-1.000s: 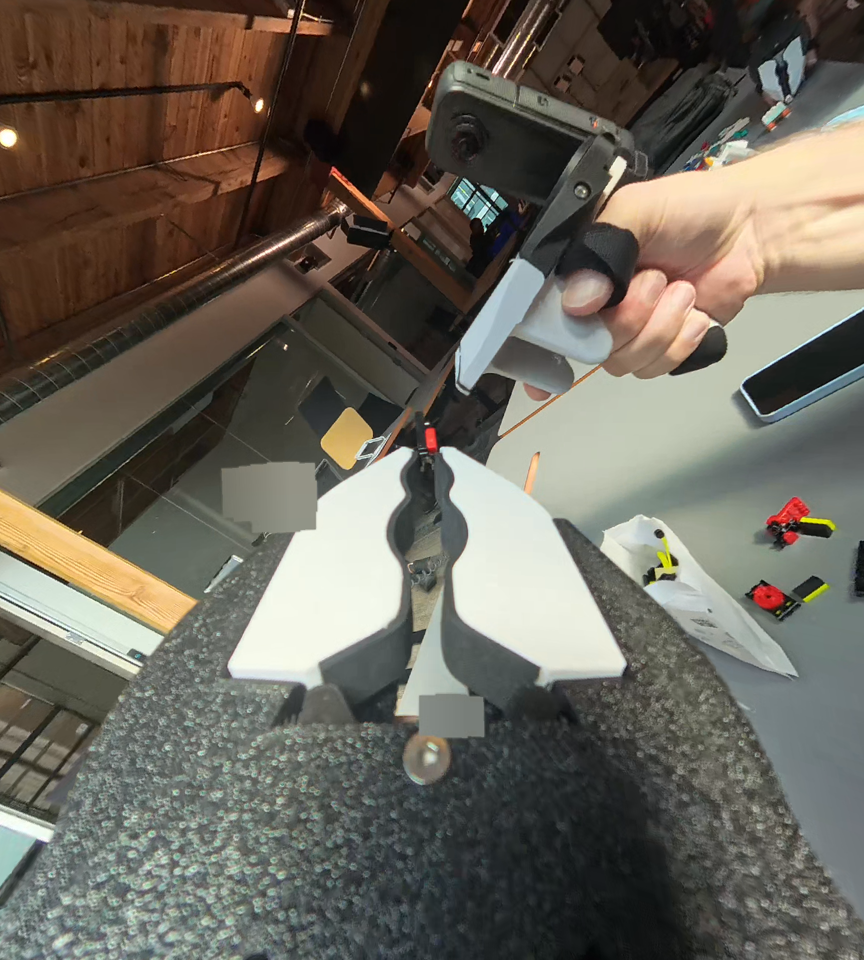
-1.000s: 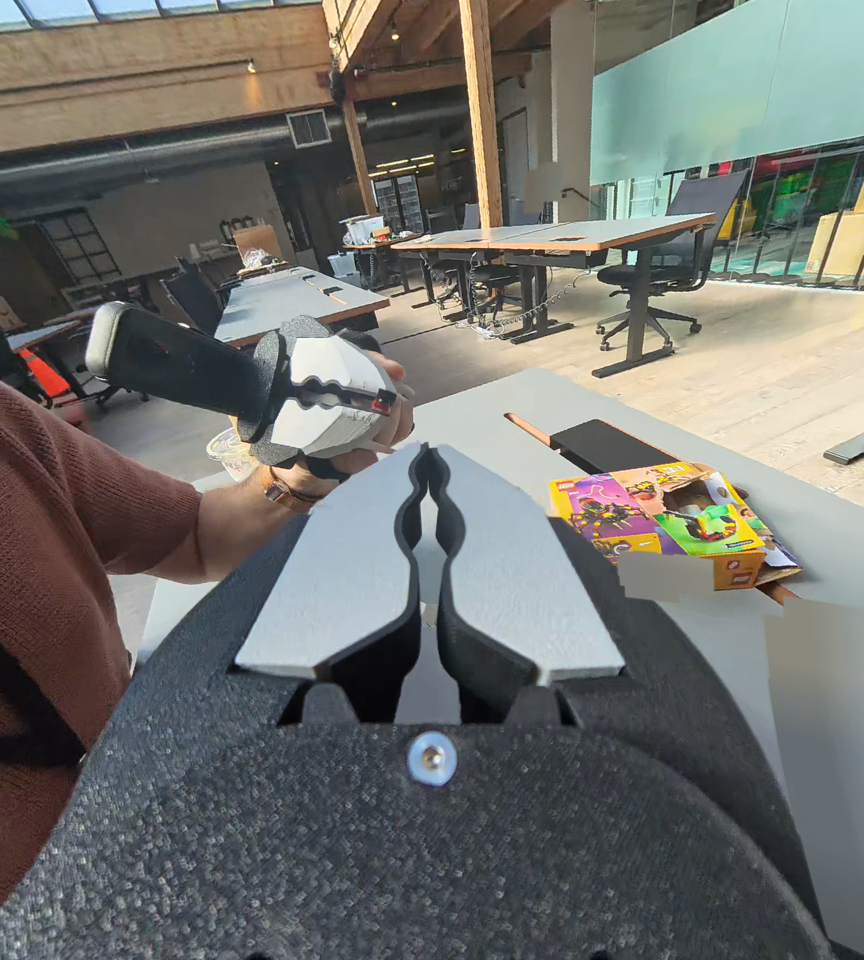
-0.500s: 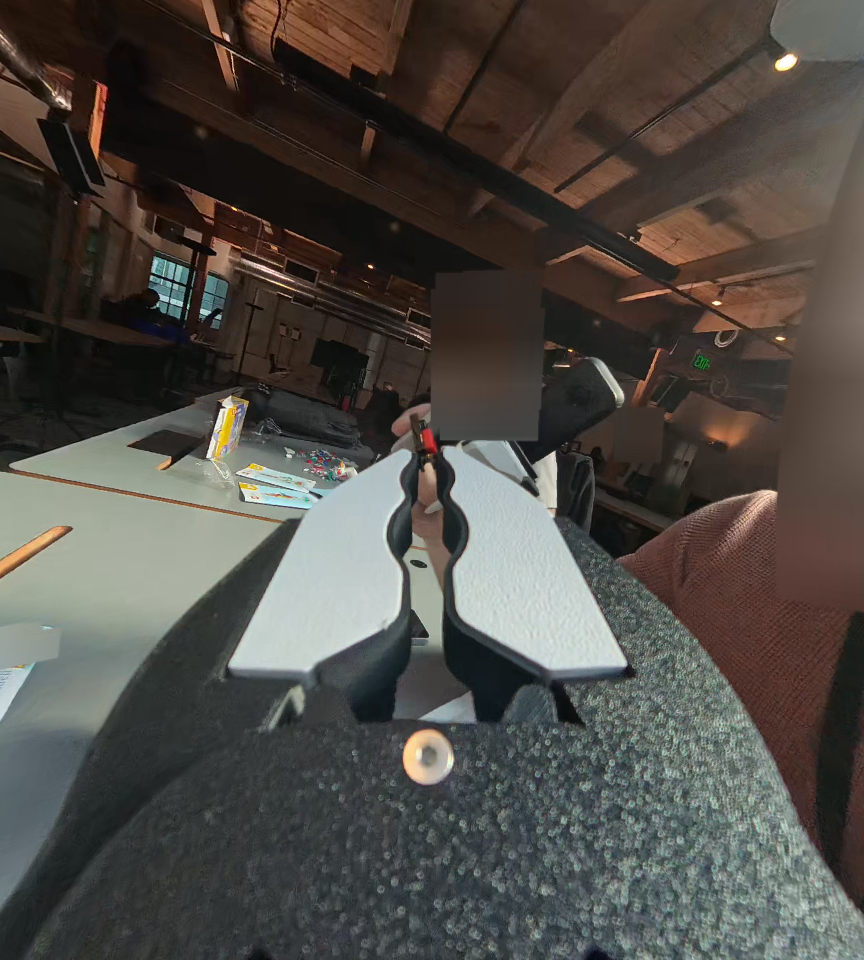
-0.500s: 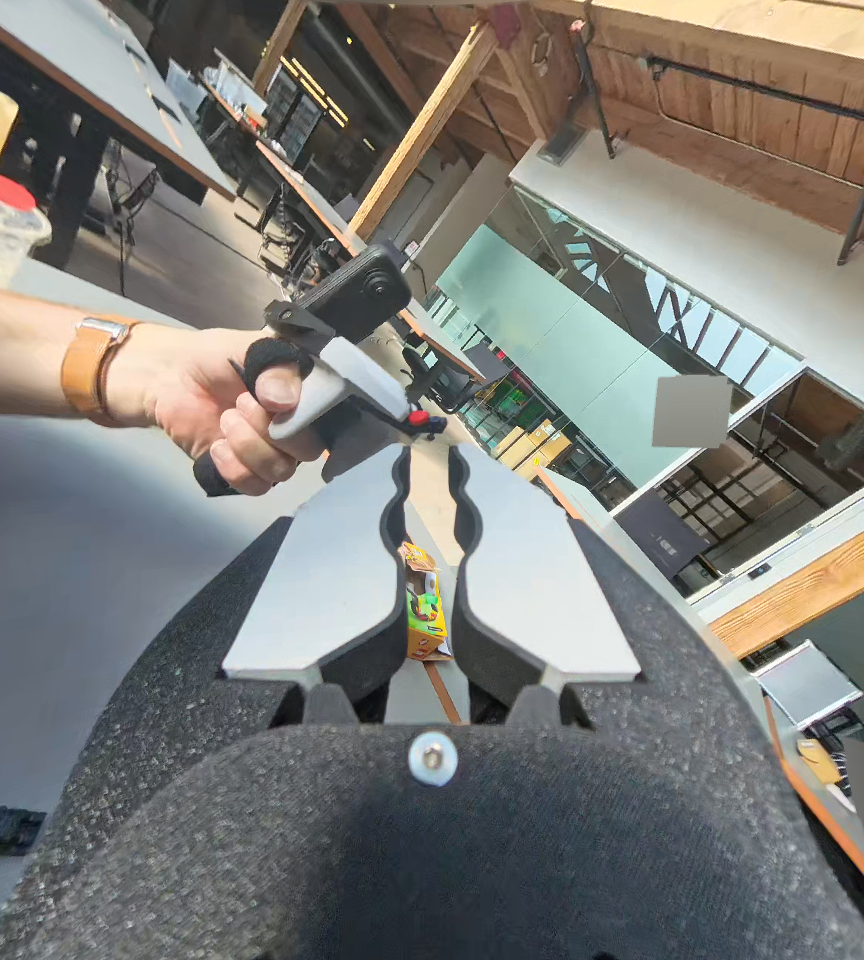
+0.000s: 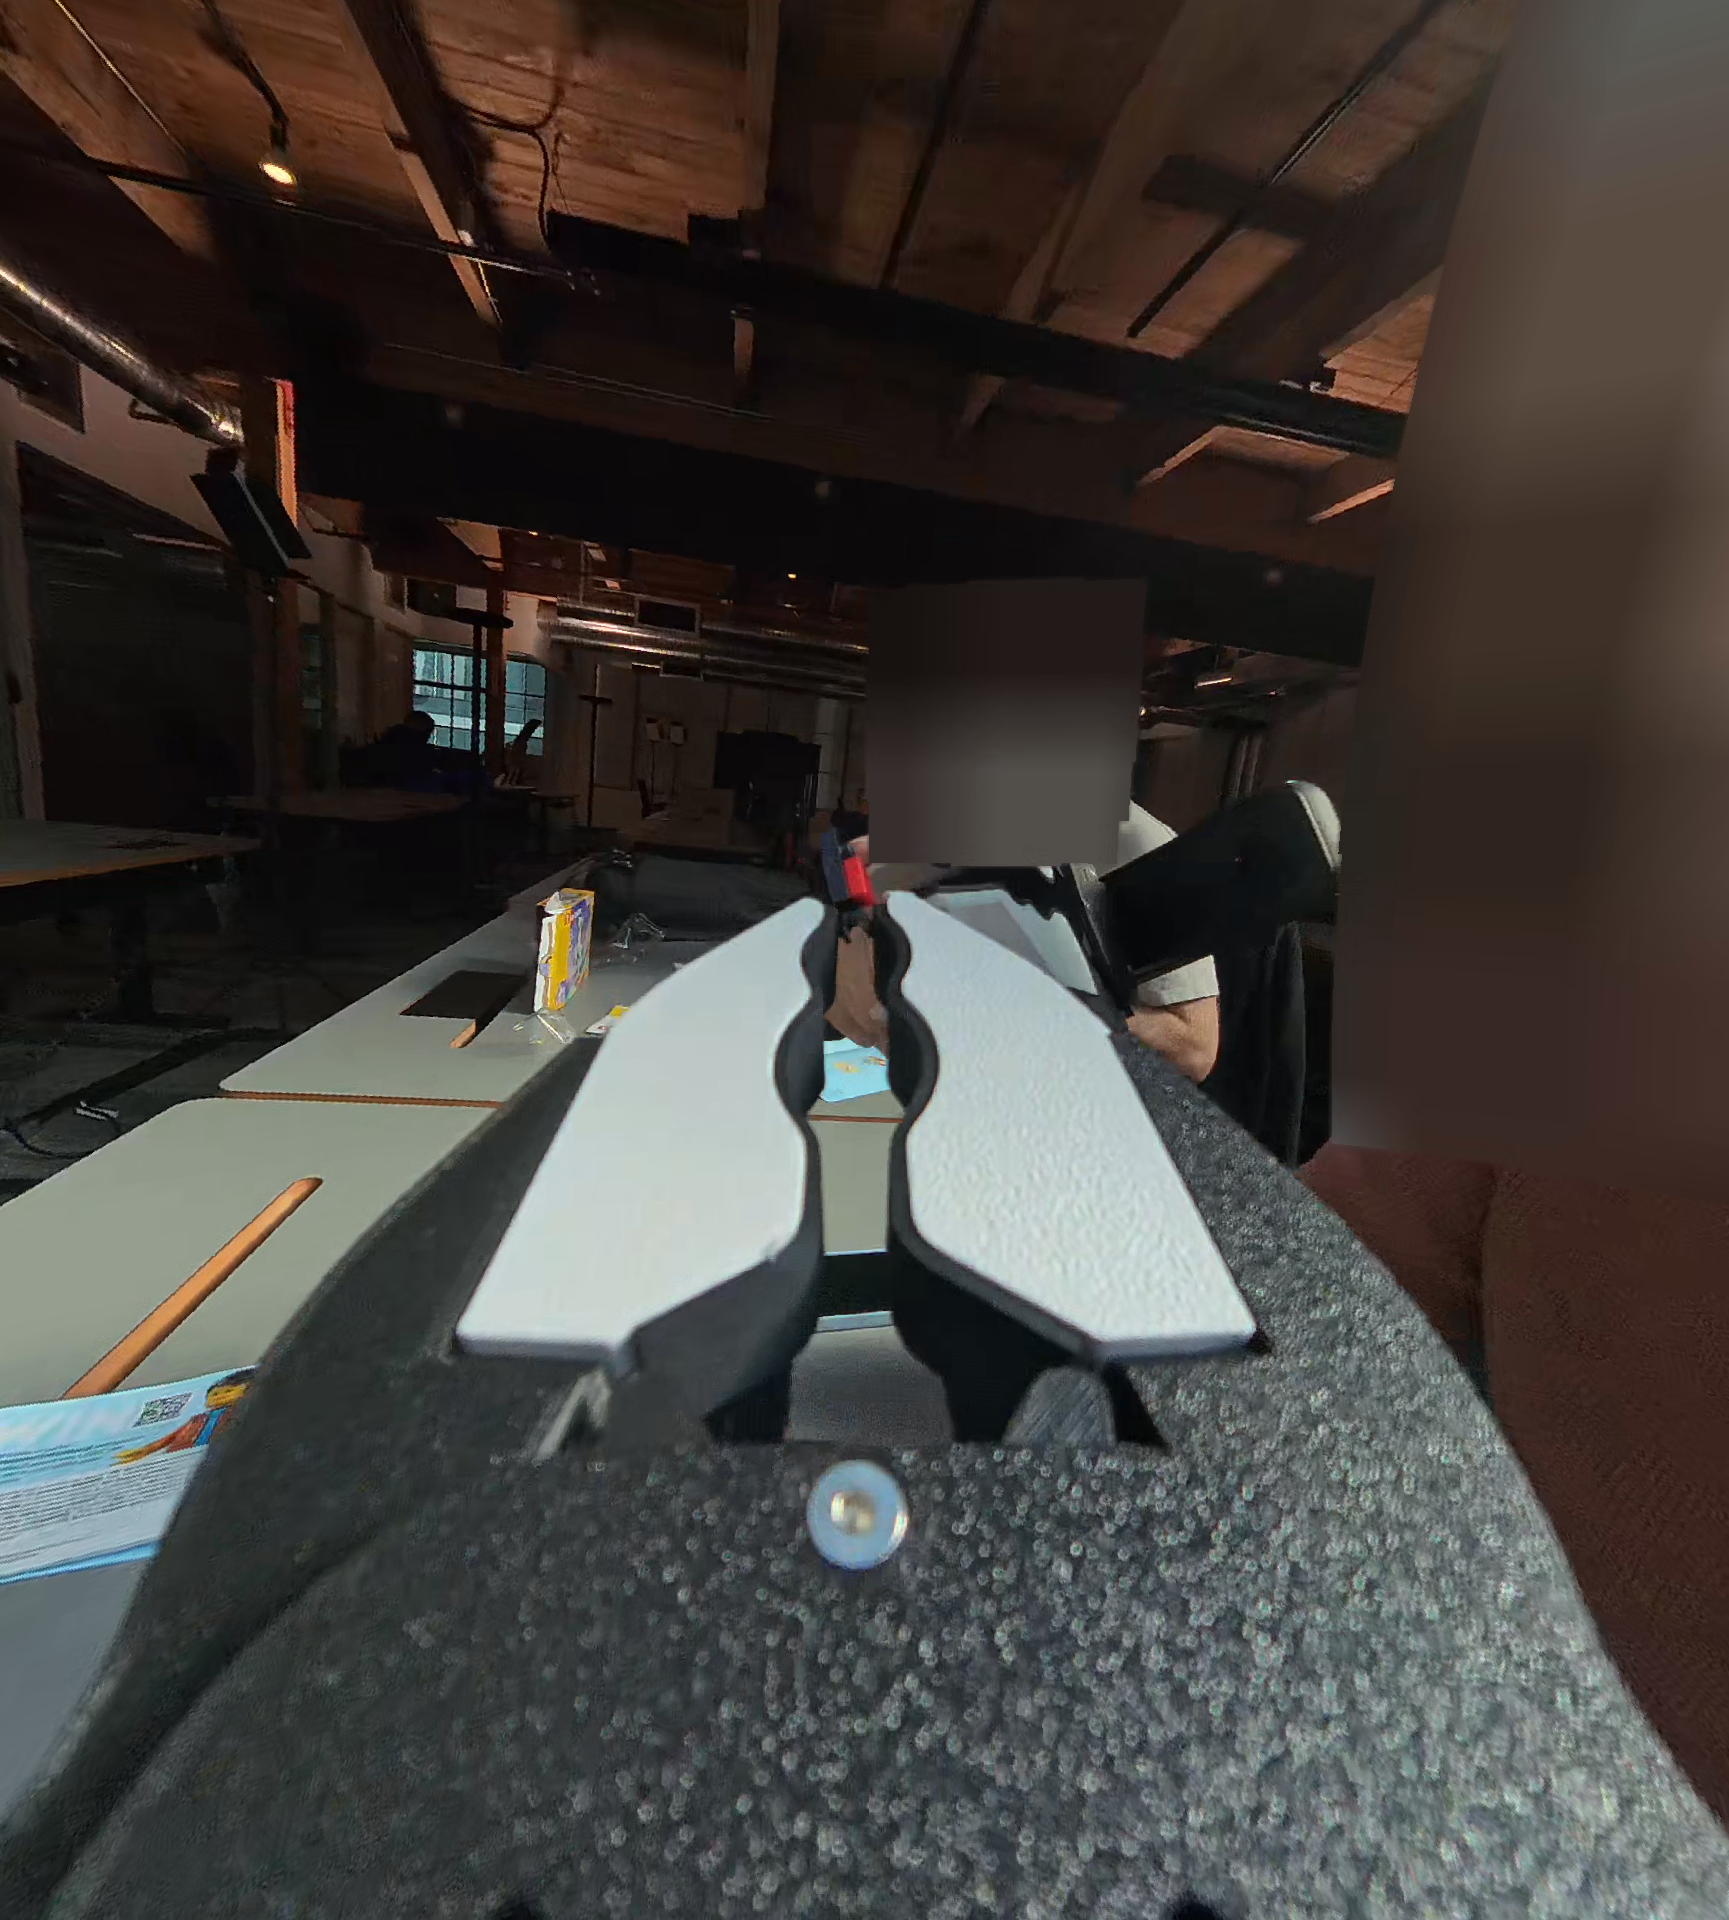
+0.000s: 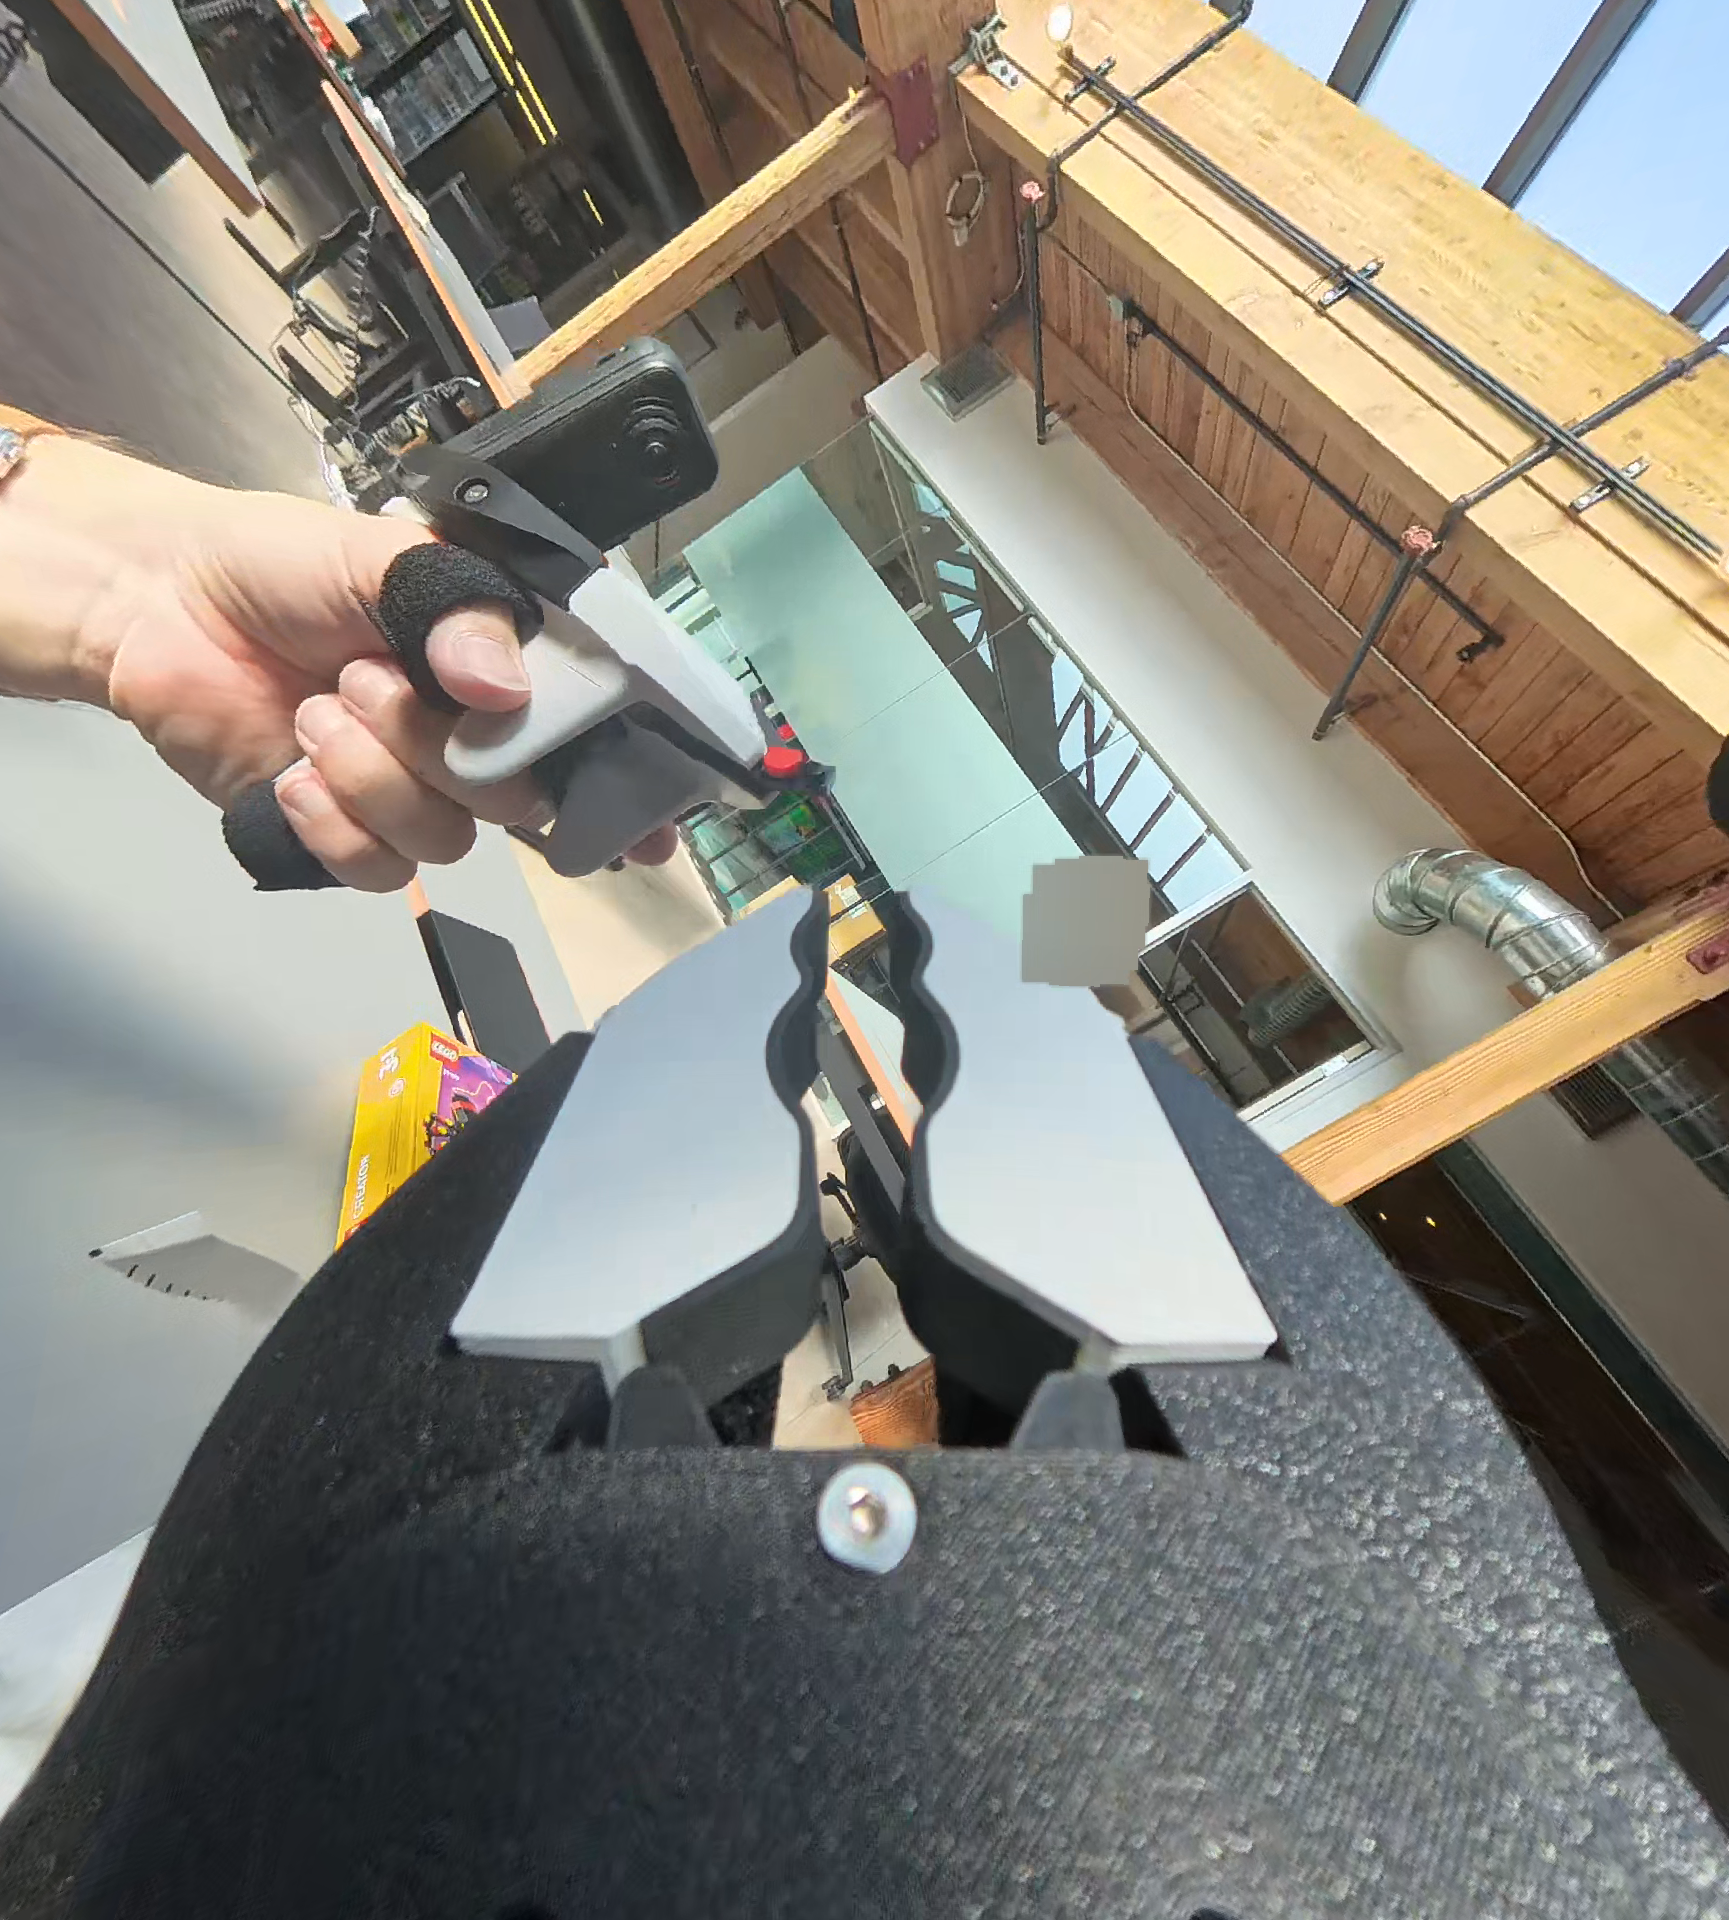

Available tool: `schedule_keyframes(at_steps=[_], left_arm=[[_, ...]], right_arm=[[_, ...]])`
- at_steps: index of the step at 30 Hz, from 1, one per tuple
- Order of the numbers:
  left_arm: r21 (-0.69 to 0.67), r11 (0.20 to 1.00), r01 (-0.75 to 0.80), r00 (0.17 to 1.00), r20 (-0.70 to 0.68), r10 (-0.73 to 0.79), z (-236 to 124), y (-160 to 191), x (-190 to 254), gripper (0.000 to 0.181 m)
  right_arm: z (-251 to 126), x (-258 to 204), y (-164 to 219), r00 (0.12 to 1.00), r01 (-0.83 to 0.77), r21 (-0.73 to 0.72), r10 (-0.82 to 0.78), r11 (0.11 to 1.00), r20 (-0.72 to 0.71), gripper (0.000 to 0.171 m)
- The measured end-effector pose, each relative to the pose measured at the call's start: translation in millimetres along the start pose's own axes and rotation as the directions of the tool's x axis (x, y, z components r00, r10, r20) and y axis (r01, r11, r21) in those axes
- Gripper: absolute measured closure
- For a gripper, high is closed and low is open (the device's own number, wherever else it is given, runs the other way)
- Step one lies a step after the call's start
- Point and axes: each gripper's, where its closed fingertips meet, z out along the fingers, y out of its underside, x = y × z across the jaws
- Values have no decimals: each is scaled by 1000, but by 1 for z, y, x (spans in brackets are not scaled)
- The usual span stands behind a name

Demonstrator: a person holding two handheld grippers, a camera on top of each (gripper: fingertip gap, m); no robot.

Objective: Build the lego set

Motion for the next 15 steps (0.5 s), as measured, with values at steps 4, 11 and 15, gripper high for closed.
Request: schedule_keyframes(at_steps=[4, 11, 15], left_arm=[[9, 1000, 24, 1000, -8, -23, 2, 3, -1, 175], [-25, 999, 21, 1000, -18, -21, 7, 13, 1, 175], [-112, 992, 60, 997, -50, -66, 11, 26, 6, 175]], right_arm=[[-12, 9, 1, 1000, 4, 29, -3, 1000, -24, 162], [-5, 1, 7, 1000, -8, 25, 8, 1000, 6, 162], [-1, -12, 8, 998, 7, 33, -9, 999, 55, 161]])
